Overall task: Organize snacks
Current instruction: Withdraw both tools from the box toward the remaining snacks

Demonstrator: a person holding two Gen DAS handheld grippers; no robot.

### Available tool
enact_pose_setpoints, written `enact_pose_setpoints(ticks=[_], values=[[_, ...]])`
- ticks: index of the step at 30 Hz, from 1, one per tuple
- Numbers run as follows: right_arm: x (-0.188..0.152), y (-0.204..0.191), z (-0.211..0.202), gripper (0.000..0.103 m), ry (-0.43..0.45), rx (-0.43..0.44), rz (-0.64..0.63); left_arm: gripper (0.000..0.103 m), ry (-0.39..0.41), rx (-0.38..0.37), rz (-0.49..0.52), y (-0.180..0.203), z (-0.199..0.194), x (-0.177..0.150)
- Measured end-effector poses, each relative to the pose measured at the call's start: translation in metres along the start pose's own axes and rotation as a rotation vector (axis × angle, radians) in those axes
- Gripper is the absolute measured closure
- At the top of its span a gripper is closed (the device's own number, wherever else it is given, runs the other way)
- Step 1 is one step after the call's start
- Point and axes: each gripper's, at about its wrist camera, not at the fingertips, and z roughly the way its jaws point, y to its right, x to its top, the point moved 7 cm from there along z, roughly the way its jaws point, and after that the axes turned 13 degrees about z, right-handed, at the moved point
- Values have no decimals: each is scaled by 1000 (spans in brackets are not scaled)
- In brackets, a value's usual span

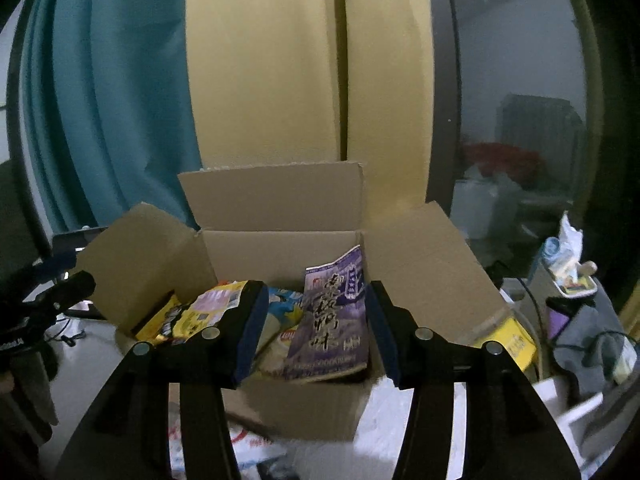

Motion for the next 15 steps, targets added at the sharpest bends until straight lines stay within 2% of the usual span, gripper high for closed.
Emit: enact_pose_setpoints(ticks=[15], values=[[-59, -2, -84, 49, -21, -36, 33, 14, 11, -59, -4, 35, -74, -39]])
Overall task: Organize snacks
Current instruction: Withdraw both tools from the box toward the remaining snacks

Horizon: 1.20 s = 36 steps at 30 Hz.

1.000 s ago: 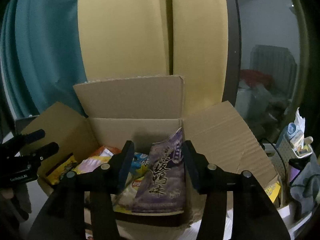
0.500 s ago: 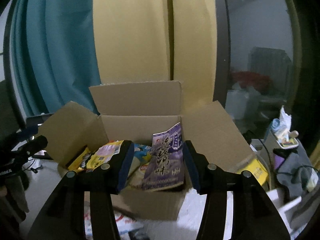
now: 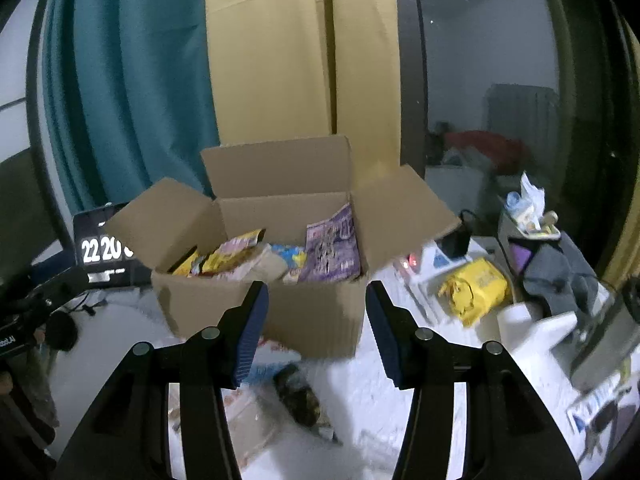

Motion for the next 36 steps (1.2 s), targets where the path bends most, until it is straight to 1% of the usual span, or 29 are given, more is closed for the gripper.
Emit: enact_pose_setpoints(ticks=[7, 13, 22, 30, 31, 32, 34, 36], values=[[-37, -3, -32, 49, -22, 2, 3, 14, -5, -11, -1, 16, -30, -25], [-77, 1, -47, 49, -67, -7, 21, 14, -42, -37, -10, 33, -44, -55], [-129, 16, -62, 48, -134, -39, 56, 14, -91, -78, -12, 54, -49, -90], [-178, 30, -61, 48, -236, -68, 76, 14, -156, -98, -15, 70, -48, -124], [-185, 31, -60, 47, -248, -71, 79, 14, -170, -99, -12, 72, -47, -130], [-189, 32, -60, 43, -258, -73, 81, 14, -178, -99, -10, 73, -46, -133], [-201, 35, -57, 39, -289, -73, 90, 14, -193, -100, -8, 74, -45, -139], [-211, 37, -53, 38, -316, -75, 92, 14, -208, -100, -8, 76, -42, -145]])
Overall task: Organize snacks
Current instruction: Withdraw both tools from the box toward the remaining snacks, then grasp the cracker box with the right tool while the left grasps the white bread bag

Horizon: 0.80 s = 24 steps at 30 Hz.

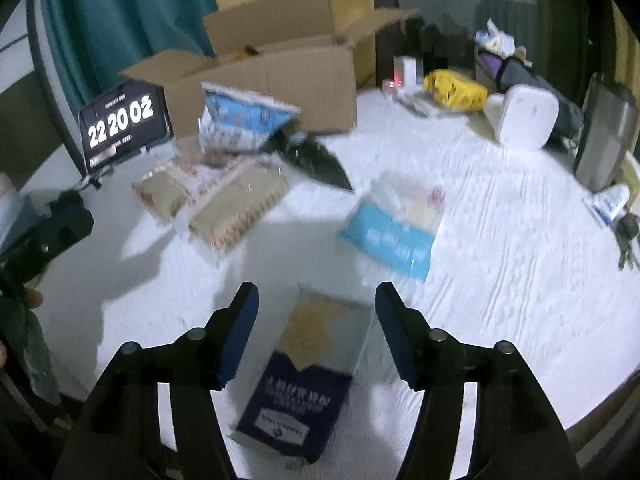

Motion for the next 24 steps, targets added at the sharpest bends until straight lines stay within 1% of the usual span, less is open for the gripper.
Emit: enact_pose_setpoints(ticks=[3, 4, 6, 7, 8, 13, 15, 19, 22, 24], values=[[-10, 3, 11, 37, -40, -5, 3, 14, -28, -5, -1, 3, 9, -7], [-12, 4, 14, 35, -48, -10, 0, 14, -34, -7, 0, 3, 12, -8], [-20, 3, 24, 34, -86, -16, -17, 14, -51, -10, 4, 6, 19, -12], [-23, 3, 28, 32, -99, -20, -37, 14, -58, -12, 6, 6, 21, -13], [-23, 0, 28, 31, -82, -28, -72, 14, -66, -13, 8, 7, 25, -14], [-23, -4, 32, 31, -69, -44, -134, 14, -102, -14, 28, 12, 41, -13], [-24, -6, 34, 33, -60, -50, -162, 14, -113, -12, 35, 13, 47, -12], [-18, -4, 35, 46, -58, -17, -168, 14, -131, -14, 58, 19, 61, -4], [-9, -2, 37, 47, -69, 25, -143, 14, -143, -7, 82, 21, 74, 5], [0, -2, 36, 47, -58, 44, -138, 14, -149, -1, 91, 21, 83, 10]])
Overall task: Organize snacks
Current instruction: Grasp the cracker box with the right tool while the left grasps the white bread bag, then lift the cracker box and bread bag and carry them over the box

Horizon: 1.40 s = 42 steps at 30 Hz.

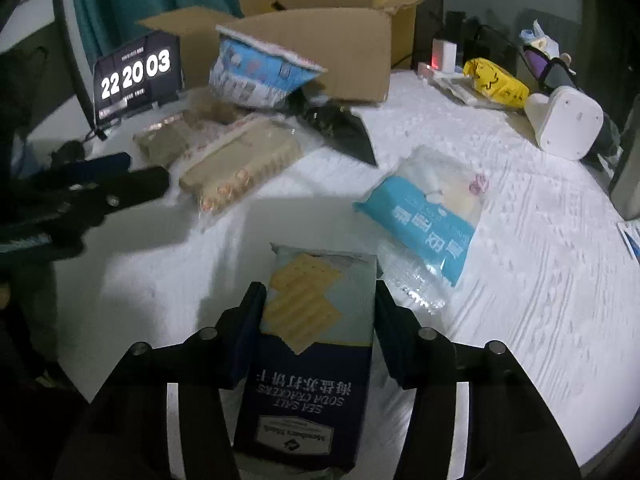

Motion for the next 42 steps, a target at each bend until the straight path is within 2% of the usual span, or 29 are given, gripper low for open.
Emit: enact_pose_setpoints(ticks=[8, 12, 16, 21, 25, 27, 30, 36, 42], values=[[39, 5, -9, 48, 60, 66, 12, 14, -56, -11, 35, -5, 44, 20], [58, 13, -11, 48, 93, 88, 29, 14, -118, -34, 62, 0, 68, 22], [74, 23, -10, 48, 113, 94, 46, 12, -138, -45, 87, 9, 79, 25], [82, 31, -8, 48, 121, 93, 65, 12, -155, -46, 137, 28, 80, 21], [83, 37, -8, 49, 125, 90, 83, 12, -150, -90, 192, 47, 74, 17], [85, 38, -10, 49, 132, 85, 84, 12, -158, -76, 217, 52, 75, 17], [87, 41, -15, 49, 146, 78, 83, 13, -161, -75, 204, 52, 77, 19], [93, 43, -28, 49, 178, 61, 84, 23, -140, -81, 212, 56, 70, 20], [100, 38, -38, 49, 202, 60, 74, 24, -85, -110, 186, 54, 37, 25]])
